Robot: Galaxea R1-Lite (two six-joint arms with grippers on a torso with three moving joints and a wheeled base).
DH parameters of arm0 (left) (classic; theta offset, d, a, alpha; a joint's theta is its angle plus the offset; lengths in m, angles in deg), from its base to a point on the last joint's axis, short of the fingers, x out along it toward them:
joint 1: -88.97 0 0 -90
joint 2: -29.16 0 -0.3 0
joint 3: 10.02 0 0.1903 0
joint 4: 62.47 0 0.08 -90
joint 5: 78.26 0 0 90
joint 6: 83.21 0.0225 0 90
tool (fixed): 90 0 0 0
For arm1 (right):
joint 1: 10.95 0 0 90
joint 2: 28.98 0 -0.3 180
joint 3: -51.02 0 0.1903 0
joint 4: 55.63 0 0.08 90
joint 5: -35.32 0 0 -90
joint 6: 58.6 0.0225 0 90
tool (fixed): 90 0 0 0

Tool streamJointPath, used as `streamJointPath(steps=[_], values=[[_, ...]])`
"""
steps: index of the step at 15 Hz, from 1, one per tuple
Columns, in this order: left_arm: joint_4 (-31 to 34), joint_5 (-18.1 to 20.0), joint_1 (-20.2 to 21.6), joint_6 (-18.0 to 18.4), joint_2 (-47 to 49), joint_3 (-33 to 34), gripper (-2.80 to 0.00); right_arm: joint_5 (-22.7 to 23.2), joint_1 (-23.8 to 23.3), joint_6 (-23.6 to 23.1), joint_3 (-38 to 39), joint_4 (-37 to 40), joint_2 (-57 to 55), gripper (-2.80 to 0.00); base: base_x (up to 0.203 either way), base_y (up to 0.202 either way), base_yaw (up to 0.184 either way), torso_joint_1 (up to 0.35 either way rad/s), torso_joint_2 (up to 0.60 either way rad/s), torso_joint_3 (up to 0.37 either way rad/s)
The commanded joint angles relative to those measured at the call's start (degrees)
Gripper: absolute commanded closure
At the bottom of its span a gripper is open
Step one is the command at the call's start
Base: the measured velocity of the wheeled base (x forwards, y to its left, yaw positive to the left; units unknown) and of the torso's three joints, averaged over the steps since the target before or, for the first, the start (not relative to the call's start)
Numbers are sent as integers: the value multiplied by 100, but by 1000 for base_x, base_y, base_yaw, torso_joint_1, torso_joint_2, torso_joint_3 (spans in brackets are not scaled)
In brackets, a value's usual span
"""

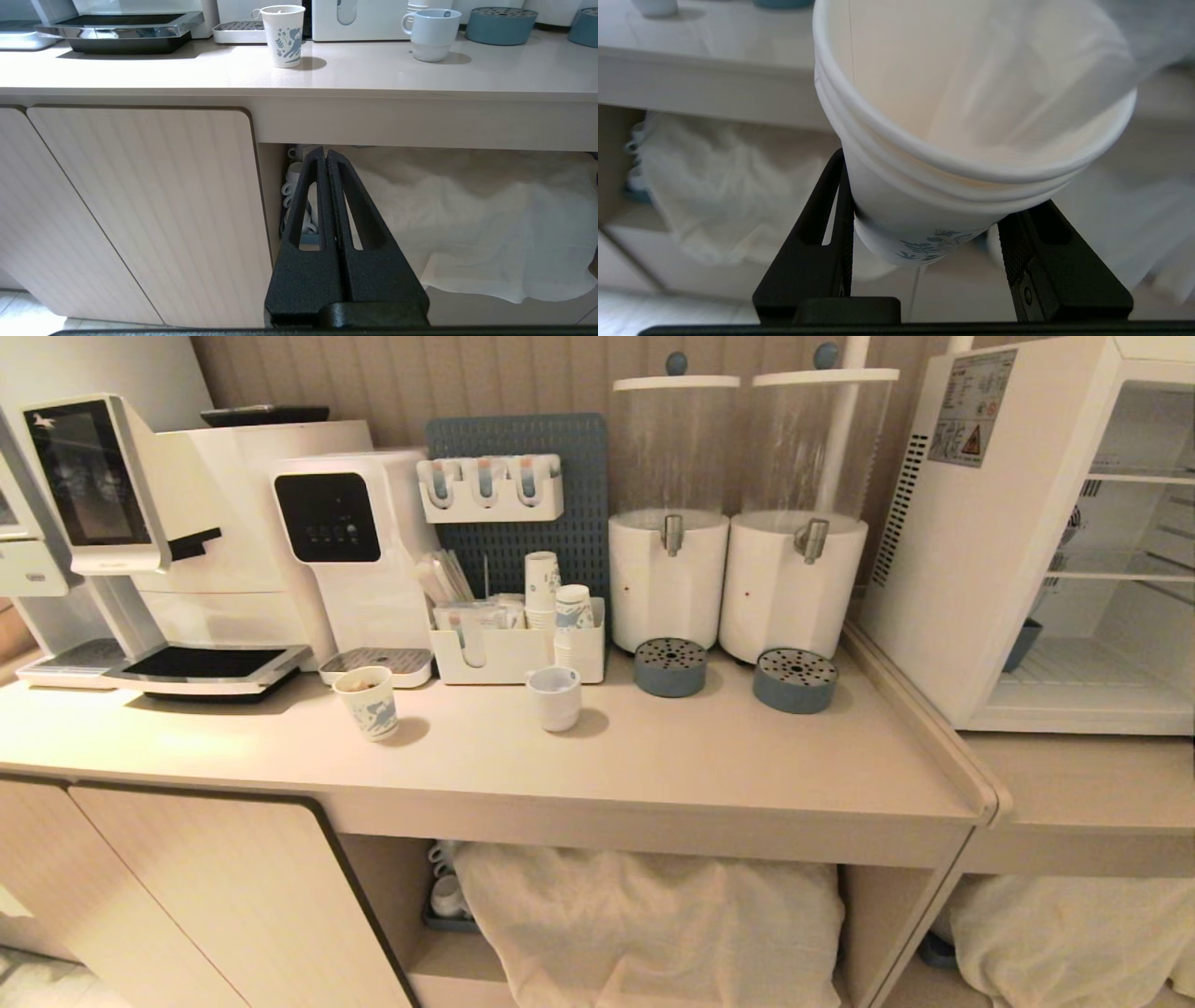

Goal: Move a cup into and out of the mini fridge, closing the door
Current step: Put the paper cup in the freezer

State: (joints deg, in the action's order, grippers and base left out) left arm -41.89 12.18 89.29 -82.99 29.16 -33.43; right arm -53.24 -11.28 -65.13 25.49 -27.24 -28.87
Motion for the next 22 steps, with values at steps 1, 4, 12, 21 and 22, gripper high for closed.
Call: streamJointPath(steps=[1,4,12,21,22], values=[[7,0,2,4,0,110,0,-40,6,241,-56,220,-18,0,0,0,0,0,0,0],[-2,0,2,13,0,110,0,-47,7,283,-48,218,-11,0,0,0,0,0,0,0],[16,9,2,75,0,110,0,-47,7,289,-48,206,-8,0,2,-65,2,2,0,1],[16,18,2,66,0,110,0,-47,7,203,-30,174,-2,0,0,-167,-2,1,3,3],[16,18,2,66,0,110,0,-47,8,168,-30,174,-2,0,0,0,0,0,0,0]])
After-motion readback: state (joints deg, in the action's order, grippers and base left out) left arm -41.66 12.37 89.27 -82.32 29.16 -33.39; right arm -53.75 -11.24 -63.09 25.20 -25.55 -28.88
